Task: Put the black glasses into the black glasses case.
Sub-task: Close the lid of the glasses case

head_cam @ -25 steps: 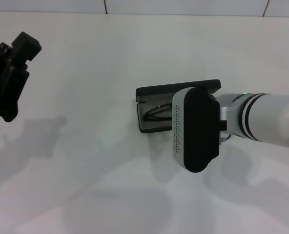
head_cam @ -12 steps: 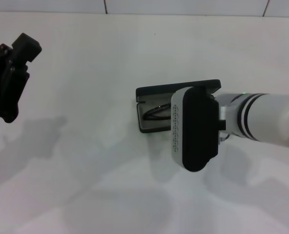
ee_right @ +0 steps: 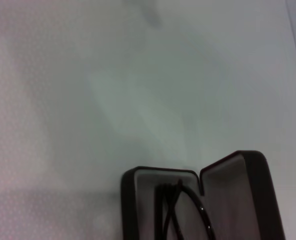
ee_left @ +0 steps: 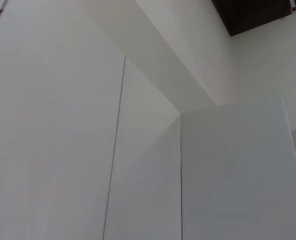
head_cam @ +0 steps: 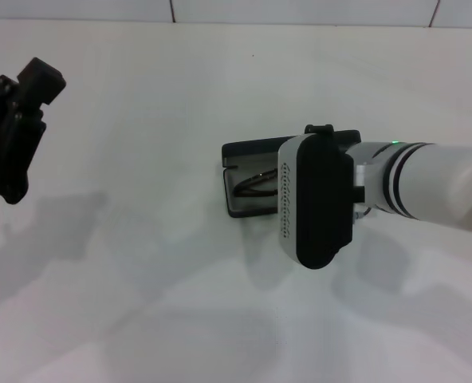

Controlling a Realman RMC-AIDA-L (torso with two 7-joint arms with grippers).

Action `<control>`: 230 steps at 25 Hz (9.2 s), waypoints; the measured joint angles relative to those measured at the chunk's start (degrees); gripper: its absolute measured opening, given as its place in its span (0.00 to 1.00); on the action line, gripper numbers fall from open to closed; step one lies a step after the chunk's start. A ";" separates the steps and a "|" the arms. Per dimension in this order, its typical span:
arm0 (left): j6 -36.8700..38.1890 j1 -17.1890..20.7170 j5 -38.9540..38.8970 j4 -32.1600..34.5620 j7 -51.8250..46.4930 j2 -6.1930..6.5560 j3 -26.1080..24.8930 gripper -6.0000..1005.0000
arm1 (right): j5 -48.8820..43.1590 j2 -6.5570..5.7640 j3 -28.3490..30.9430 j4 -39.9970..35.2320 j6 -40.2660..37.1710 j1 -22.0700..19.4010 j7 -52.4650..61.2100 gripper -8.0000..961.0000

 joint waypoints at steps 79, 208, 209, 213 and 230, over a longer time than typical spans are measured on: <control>0.00 -0.15 0.01 -0.53 0.27 0.00 0.13 0.04 | -0.05 -0.01 -0.08 -1.56 -2.33 -3.53 -0.87 0.04; -0.38 -2.88 2.83 -1.31 0.18 -0.16 0.31 0.04 | 9.44 0.00 0.20 -9.60 -11.17 -0.61 5.10 0.06; -0.38 -2.86 2.83 -1.32 0.18 -0.18 0.31 0.04 | 9.49 0.00 0.19 -9.35 -11.20 -0.60 5.18 0.06; -0.37 -2.82 2.89 -1.32 0.18 -0.36 0.38 0.04 | 9.97 0.00 0.54 -7.55 -10.82 -0.46 5.22 0.06; -0.59 -2.46 2.91 -1.41 0.17 -0.52 0.07 0.04 | 13.10 0.00 0.74 1.27 -6.37 3.72 4.88 0.07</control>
